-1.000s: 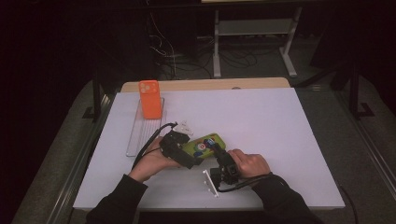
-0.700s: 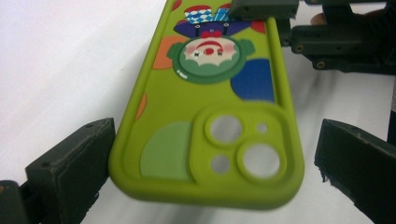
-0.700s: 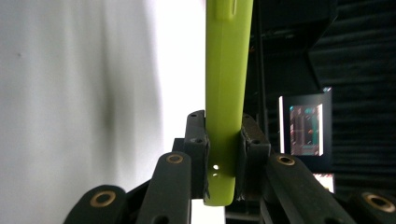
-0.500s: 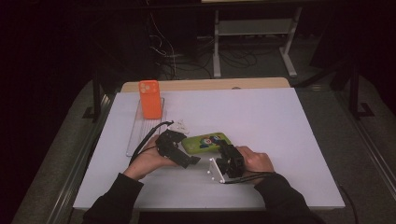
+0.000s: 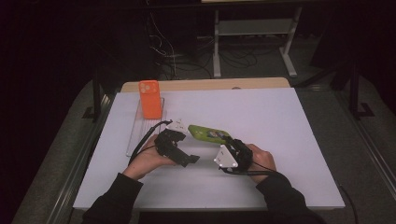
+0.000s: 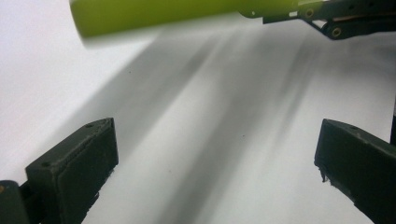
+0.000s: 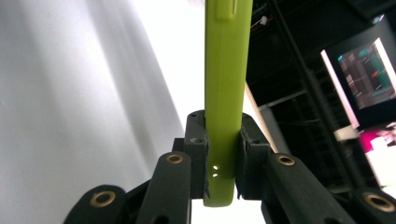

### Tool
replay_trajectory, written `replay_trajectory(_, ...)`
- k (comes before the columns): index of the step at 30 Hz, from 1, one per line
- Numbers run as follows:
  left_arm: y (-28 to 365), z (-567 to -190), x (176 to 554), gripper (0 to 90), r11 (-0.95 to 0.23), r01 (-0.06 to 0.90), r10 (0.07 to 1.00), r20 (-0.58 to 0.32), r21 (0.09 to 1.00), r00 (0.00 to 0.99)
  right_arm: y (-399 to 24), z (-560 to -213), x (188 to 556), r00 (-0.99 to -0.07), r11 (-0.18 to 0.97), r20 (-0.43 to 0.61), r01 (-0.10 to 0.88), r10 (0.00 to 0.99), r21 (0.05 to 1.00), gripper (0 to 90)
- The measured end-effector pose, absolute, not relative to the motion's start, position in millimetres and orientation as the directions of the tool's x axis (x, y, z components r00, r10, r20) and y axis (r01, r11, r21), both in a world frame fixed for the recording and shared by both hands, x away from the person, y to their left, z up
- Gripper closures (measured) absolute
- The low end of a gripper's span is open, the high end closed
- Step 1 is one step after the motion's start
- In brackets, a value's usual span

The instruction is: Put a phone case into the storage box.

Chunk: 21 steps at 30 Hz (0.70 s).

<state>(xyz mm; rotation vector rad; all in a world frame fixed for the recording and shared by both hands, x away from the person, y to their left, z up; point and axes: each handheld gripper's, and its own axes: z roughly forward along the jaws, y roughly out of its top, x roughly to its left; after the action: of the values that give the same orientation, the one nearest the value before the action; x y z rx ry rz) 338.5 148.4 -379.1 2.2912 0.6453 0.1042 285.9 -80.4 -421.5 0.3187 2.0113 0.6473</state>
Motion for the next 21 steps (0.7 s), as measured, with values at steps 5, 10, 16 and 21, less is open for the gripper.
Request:
replay_trajectory(5, 149, -378, 339, 0.0, -0.597, 0.415, 0.485, -0.103, 0.686, 0.869, -88, -416, 290, -0.537, 0.774, -0.651, 0.006, 0.536, 0.633, 75.8)
replay_trajectory(10, 153, -376, 341, 0.0, -0.607, 0.402, 0.485, -0.081, 0.685, 0.871, -95, -411, 296, -0.58, 0.691, -0.532, 0.074, 0.616, 0.719, 75.7)
replay_trajectory(16, 154, -376, 341, 0.0, -0.574, 0.421, 0.51, -0.096, 0.702, 0.855, -103, -406, 301, -0.615, 0.549, -0.341, 0.185, 0.712, 0.815, 75.7)
replay_trajectory(21, 154, -377, 342, 0.0, -0.558, 0.432, 0.524, -0.104, 0.708, 0.846, -109, -405, 305, -0.627, 0.437, -0.188, 0.27, 0.756, 0.858, 75.7)
